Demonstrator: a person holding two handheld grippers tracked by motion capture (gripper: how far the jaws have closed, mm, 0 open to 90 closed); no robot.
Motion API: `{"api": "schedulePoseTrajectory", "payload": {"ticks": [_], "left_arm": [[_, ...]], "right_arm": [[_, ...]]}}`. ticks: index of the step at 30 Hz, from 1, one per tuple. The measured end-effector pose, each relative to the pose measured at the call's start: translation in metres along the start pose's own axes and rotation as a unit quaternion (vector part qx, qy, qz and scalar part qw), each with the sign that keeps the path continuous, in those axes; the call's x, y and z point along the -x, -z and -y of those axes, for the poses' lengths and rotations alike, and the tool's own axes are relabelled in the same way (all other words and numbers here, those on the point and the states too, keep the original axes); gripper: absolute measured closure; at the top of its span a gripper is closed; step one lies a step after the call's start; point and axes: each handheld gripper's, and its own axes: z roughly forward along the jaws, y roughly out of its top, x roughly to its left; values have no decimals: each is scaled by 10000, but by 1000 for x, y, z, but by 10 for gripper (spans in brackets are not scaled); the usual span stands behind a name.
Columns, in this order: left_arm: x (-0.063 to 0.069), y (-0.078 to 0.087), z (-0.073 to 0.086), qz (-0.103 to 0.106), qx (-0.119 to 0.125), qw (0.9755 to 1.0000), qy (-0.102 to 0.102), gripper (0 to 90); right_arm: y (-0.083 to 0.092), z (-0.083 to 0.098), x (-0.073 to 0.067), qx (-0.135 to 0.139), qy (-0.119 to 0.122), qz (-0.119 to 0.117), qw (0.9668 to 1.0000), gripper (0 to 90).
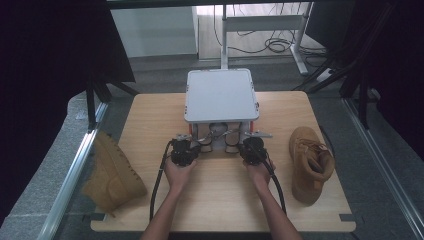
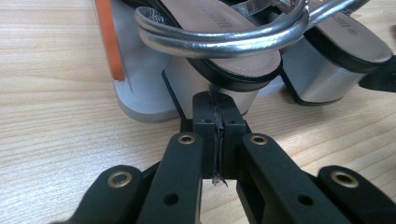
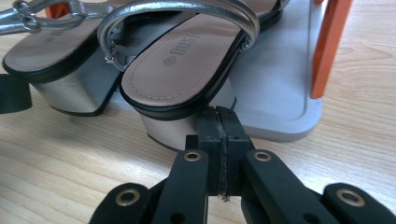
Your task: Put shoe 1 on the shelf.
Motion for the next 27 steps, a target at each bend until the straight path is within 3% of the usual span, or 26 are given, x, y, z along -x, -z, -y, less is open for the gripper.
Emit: {"api": "schedulePoseTrajectory", "payload": {"ticks": [6,12,19,27], "left_arm": [[2,0,0,60,30,10000,-55,885],[-8,2,1,29,63,9999,95,887],[4,-5,-3,30,51,10000,62,891],[2,-10,-5,-42,88,9998,174,893]], "right_arm": [[-3,0,-4,19,-30,-40,10000,896],[-3,-1,-2,56,-13,-63,10000,896],[-6,-1,-9,79,-34,-80,9999,896],[-11,-2,-12,85,-12,-125,9999,897]]}}
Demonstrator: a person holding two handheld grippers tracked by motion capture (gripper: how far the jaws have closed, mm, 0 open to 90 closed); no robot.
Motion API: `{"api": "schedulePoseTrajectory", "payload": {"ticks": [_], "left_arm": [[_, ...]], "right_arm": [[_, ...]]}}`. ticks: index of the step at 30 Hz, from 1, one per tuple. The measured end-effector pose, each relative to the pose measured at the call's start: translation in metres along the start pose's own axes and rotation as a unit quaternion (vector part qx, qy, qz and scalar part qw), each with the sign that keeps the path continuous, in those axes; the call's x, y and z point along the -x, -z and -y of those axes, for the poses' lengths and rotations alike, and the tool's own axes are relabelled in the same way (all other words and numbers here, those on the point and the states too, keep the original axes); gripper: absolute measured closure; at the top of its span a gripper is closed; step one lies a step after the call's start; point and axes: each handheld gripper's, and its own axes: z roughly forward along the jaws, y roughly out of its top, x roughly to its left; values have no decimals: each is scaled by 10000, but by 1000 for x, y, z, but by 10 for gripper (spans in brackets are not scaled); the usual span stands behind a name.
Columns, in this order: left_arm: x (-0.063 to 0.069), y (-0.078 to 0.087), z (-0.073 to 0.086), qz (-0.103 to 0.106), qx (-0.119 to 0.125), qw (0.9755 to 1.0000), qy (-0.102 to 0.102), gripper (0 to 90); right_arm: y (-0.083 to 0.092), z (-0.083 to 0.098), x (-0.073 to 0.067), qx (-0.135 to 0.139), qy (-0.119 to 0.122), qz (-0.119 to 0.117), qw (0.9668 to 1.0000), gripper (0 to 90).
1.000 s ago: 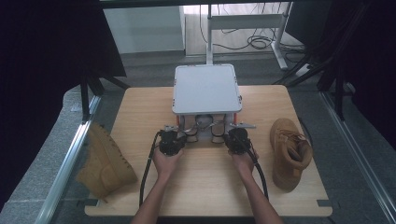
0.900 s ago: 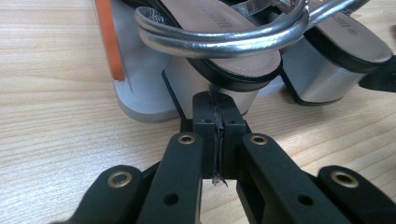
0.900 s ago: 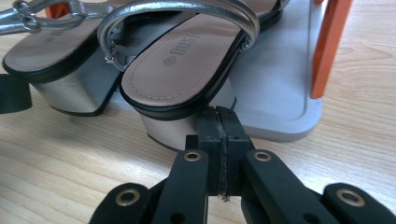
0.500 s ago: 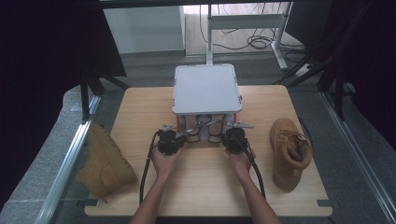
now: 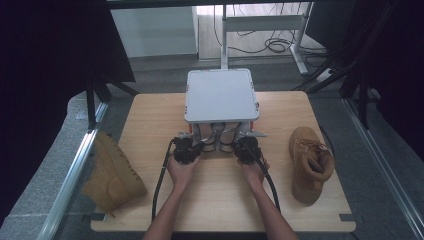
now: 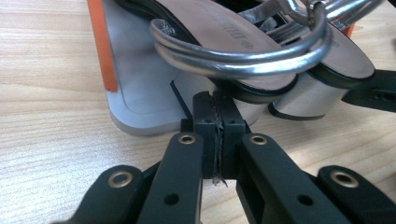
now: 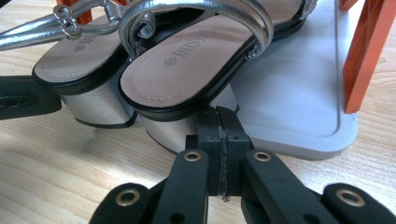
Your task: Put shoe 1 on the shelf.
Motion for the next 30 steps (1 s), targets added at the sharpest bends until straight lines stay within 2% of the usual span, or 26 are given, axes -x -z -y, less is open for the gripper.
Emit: {"api": "schedulePoseTrajectory", "payload": {"ticks": [11,15,23,30], "left_arm": [[2,-4,-1,-49,24,10000,48,895],[-1,-2,1,11,6,10000,68,879],[-9,15,4,78,104,9999,80,879],[-10,32,10,152,191,9997,35,867]], "right_arm": [[-5,-2,-5,-3,10,-39,10000,897],[-5,-2,-4,13,-1,-68,10000,896],[11,-1,4,107,39,-127,9999,896],[27,5,9,123,91,-233,9996,891]]}}
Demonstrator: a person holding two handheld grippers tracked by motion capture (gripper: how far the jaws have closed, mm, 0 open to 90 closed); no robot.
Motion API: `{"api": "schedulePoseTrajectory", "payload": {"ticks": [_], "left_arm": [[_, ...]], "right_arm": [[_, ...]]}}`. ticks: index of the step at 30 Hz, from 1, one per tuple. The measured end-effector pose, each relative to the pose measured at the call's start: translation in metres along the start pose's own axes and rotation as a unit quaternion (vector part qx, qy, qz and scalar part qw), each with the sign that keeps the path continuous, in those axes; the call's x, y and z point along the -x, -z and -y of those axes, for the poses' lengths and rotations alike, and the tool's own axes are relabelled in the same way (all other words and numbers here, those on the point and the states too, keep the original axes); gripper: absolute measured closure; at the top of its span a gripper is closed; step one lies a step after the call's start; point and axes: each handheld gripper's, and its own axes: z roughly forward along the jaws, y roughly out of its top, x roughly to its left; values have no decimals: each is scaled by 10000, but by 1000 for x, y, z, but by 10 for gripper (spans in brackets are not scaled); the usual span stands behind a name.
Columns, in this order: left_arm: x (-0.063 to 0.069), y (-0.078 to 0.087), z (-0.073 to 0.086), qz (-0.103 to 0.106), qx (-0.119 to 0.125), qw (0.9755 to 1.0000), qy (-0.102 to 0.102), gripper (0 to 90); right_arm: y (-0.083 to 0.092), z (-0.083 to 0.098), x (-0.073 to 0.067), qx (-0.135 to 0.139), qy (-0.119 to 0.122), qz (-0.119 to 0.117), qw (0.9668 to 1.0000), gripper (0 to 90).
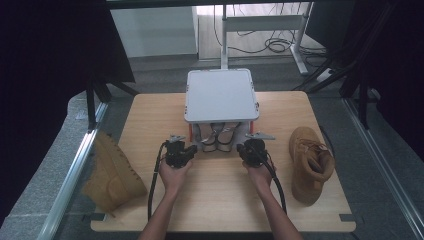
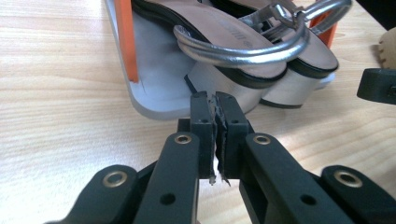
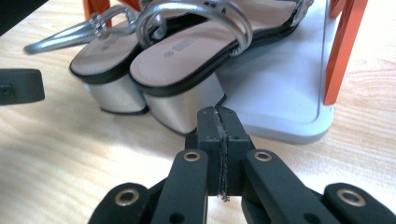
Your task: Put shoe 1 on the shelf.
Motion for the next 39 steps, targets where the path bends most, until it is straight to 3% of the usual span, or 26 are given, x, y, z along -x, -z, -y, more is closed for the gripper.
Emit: {"api": "schedulePoseTrajectory", "payload": {"ticks": [6,16,19,23,29,33,37,39], "left_arm": [[0,12,9,47,-22,10000,-84,863],[7,34,26,348,-3,9993,-135,845],[9,41,33,373,-54,9990,-241,842],[7,46,44,495,-167,9984,-216,830],[4,53,57,466,-383,9977,-315,803],[2,56,62,492,-486,9969,-367,745],[3,59,66,562,-551,9961,-410,673],[4,61,69,605,-650,9950,-460,636]], "right_arm": [[8,11,0,-13,68,-126,9999,888],[24,29,-4,-61,208,-340,9992,873],[29,37,-6,-96,284,-391,9988,870],[34,45,-8,-181,375,-453,9981,860],[43,56,-12,-261,564,-555,9965,842],[50,58,-13,-306,688,-583,9955,784],[54,61,-16,-378,867,-630,9935,623],[56,63,-17,-408,932,-767,9919,562]]}}
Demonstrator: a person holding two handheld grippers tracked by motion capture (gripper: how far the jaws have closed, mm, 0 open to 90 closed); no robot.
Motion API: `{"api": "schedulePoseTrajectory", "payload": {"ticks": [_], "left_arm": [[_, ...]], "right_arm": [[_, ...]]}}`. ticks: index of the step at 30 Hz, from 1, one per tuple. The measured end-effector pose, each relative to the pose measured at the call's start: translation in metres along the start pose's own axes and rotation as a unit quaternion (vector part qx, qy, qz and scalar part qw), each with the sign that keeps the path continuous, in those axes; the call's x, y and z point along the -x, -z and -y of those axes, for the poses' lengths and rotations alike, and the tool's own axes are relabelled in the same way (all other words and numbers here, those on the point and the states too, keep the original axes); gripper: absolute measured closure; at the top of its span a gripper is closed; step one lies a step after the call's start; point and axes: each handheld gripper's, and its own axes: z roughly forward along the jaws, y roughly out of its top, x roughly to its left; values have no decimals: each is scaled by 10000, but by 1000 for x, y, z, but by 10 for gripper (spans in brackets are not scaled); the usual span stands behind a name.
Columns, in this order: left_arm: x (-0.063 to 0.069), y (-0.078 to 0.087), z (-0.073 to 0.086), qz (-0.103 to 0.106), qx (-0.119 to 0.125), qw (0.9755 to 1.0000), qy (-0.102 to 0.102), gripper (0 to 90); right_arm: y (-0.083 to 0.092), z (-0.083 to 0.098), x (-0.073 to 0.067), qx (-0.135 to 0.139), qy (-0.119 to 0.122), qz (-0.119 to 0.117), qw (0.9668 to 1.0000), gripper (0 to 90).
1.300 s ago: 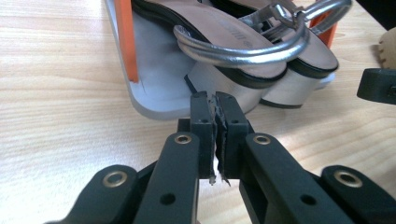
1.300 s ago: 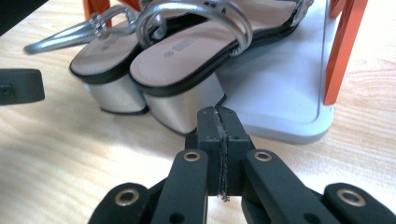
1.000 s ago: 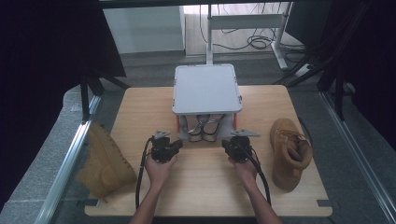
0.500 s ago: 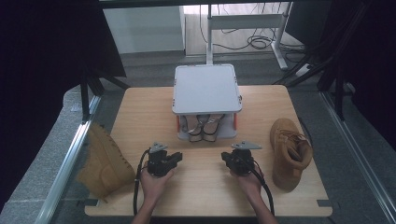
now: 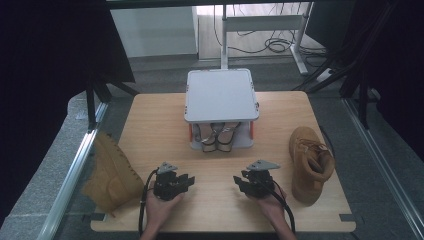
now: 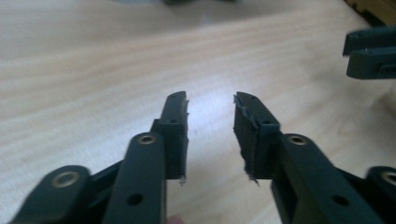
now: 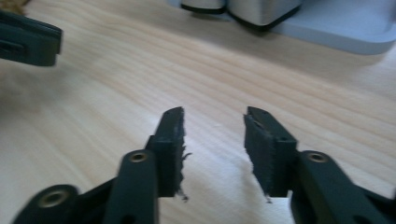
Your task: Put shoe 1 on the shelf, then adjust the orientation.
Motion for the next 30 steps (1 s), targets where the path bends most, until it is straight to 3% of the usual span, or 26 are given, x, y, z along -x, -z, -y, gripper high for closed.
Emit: {"api": "schedulePoseTrajectory", "payload": {"ticks": [3,6,16,18,22,30], "left_arm": [[0,5,4,-23,4,10000,-40,588],[-4,9,6,-218,-21,9997,-125,547],[-4,33,12,-84,96,9992,-375,455],[-3,40,11,-2,182,9991,-396,471],[-4,56,7,-33,345,9982,-491,522],[-24,94,-1,-215,449,9974,-512,669]], "right_arm": [[2,1,-2,-21,35,-75,10000,520],[4,2,-3,12,25,-103,9999,496],[7,4,-3,-16,5,-57,10000,473],[7,5,-3,-17,21,-63,10000,470],[9,6,-3,-29,55,-48,10000,469],[10,6,-2,-20,67,-3,10000,469]]}}
